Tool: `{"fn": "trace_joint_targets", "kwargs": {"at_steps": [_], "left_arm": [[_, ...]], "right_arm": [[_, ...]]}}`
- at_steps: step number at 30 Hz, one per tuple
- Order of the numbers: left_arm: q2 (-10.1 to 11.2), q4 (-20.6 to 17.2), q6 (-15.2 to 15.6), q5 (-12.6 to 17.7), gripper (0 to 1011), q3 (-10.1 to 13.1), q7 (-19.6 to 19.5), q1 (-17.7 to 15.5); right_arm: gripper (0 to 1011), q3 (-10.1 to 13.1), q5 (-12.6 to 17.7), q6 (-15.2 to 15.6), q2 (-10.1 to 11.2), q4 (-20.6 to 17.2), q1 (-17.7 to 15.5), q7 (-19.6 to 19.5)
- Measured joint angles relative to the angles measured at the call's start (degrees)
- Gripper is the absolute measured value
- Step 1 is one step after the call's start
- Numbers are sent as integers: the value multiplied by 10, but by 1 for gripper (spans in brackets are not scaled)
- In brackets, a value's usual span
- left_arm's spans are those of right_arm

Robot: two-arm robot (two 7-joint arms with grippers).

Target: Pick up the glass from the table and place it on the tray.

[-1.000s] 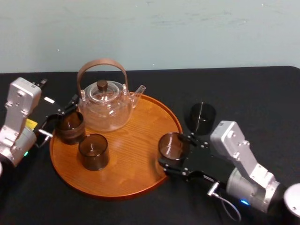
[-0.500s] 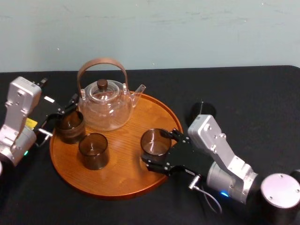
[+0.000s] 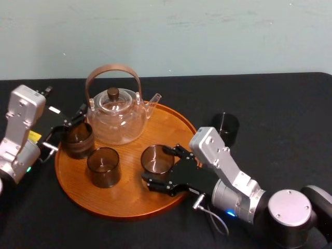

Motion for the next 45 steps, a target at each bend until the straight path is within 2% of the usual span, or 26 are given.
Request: {"fn": "trace_joint_targets", "kwargs": {"at_steps": [22,35,40,45], "left_arm": [[0,0,0,0,1001,0,0,0],[0,0,0,0,1001,0,0,0],[0,0,0,0,1001,0,0,0],[0,0,0,0,1001,0,0,0]], "right_arm": [[912,-11,5,13,-5,31,14,13],[913,-12,6,13,-5,32,14,15],[1002,-12,6,13,-5,31,14,15],[1002,-11,6,13,-5,31,14,15]]}}
